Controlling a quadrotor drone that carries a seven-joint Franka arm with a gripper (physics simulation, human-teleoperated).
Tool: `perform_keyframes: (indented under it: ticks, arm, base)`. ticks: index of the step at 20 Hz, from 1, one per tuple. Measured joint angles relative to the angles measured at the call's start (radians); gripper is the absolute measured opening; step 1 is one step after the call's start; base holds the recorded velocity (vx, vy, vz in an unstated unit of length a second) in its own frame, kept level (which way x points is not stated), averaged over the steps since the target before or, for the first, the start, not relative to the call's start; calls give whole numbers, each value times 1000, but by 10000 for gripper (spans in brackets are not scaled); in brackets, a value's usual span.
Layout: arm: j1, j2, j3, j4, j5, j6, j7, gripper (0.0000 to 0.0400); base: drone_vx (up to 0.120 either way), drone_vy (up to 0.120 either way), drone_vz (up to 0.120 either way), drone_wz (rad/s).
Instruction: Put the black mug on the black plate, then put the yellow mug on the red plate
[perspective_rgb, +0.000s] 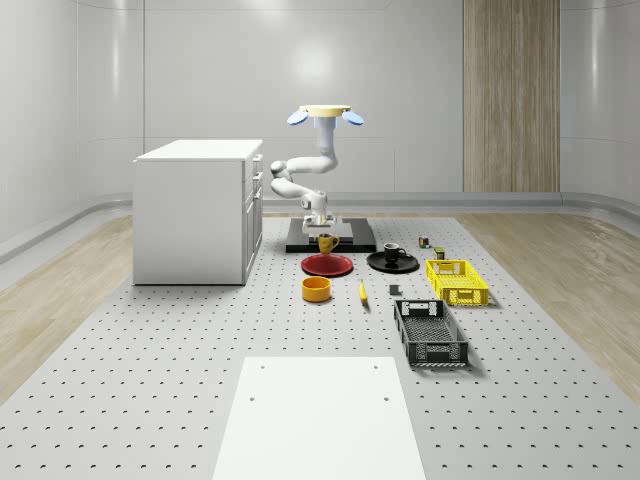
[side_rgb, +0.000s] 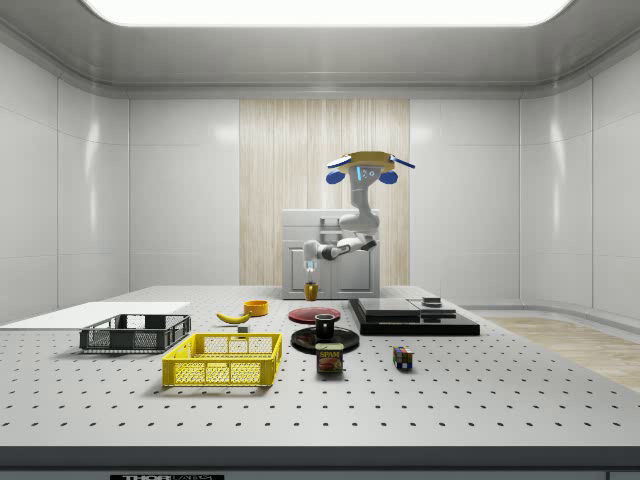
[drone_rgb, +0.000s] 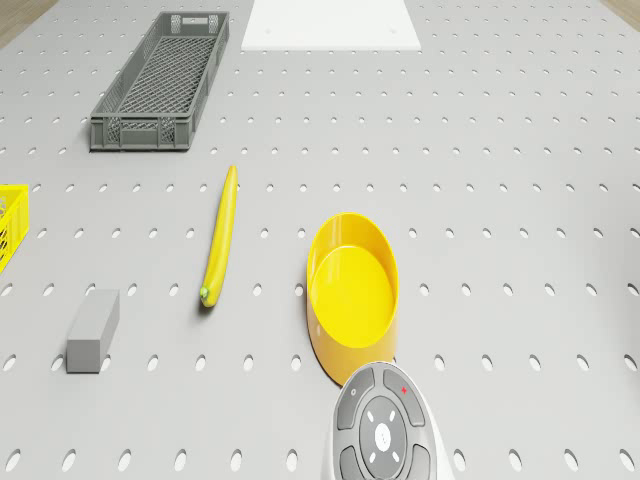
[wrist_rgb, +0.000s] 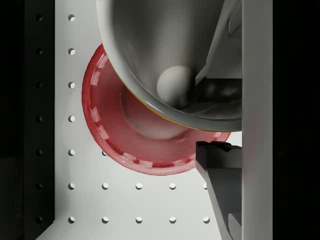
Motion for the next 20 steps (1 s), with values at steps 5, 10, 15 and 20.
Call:
perform_keyframes:
  ticks: [5, 10, 15, 20]
  arm:
    - [-13, 19, -49, 42, -48, 26, -6, 110]
    - [6, 15, -96, 46, -90, 49, -12, 110]
    - [16, 23, -137, 62, -129, 68, -19, 110]
    - [18, 40, -169, 88, -161, 81, -28, 174]
  base:
    - [0, 0, 0, 0]
    - [0, 0, 0, 0]
    - [0, 0, 0, 0]
    - [0, 0, 0, 0]
